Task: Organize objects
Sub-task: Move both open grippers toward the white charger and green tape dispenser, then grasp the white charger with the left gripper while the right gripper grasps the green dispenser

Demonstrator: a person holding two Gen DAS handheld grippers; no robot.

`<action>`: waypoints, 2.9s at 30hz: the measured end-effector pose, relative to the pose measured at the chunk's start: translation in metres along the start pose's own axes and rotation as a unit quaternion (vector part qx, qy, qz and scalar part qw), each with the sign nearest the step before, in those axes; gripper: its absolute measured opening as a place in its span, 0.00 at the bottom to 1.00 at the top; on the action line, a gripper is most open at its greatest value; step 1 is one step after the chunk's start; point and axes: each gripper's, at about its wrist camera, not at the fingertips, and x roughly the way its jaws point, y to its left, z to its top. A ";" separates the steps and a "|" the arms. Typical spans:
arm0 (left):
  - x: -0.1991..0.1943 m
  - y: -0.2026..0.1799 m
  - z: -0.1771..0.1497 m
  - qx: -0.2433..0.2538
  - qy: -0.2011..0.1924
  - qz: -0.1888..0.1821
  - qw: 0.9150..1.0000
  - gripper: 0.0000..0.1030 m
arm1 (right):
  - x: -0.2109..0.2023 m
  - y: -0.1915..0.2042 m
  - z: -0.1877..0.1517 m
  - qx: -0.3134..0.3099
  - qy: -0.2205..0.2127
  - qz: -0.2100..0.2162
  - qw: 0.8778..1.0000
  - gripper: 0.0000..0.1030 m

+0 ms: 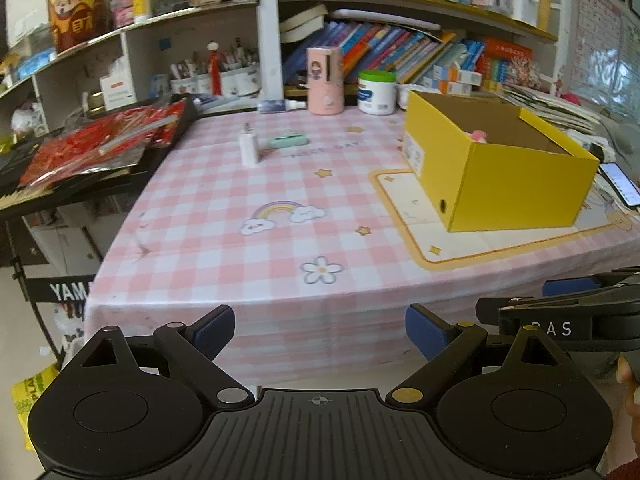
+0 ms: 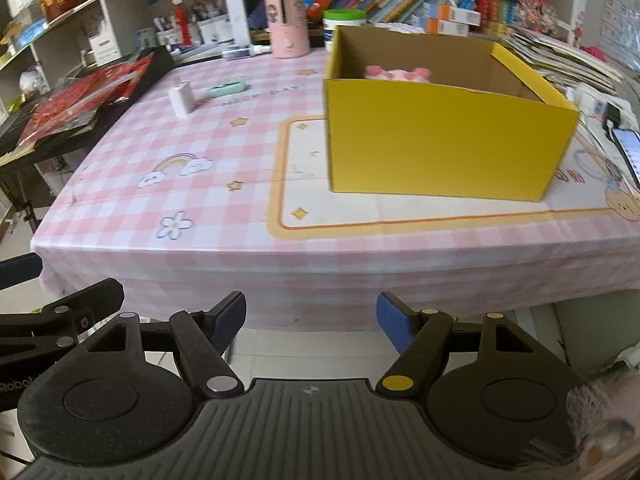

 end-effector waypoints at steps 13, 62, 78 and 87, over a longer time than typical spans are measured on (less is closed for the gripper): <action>0.001 0.034 0.004 -0.032 -0.008 0.035 0.999 0.91 | 0.016 0.041 0.020 -0.044 -0.008 0.035 0.998 0.69; 0.153 0.085 0.152 -0.061 -0.031 0.079 0.995 0.90 | 0.161 0.062 0.230 -0.047 -0.048 0.085 0.994 0.69; 0.247 0.091 0.182 -0.061 -0.002 0.069 0.996 0.68 | 0.225 0.068 0.279 -0.041 -0.036 0.076 0.996 0.69; 0.302 0.090 0.189 -0.046 0.012 0.070 0.996 0.54 | 0.261 0.071 0.296 -0.052 -0.031 0.058 0.997 0.69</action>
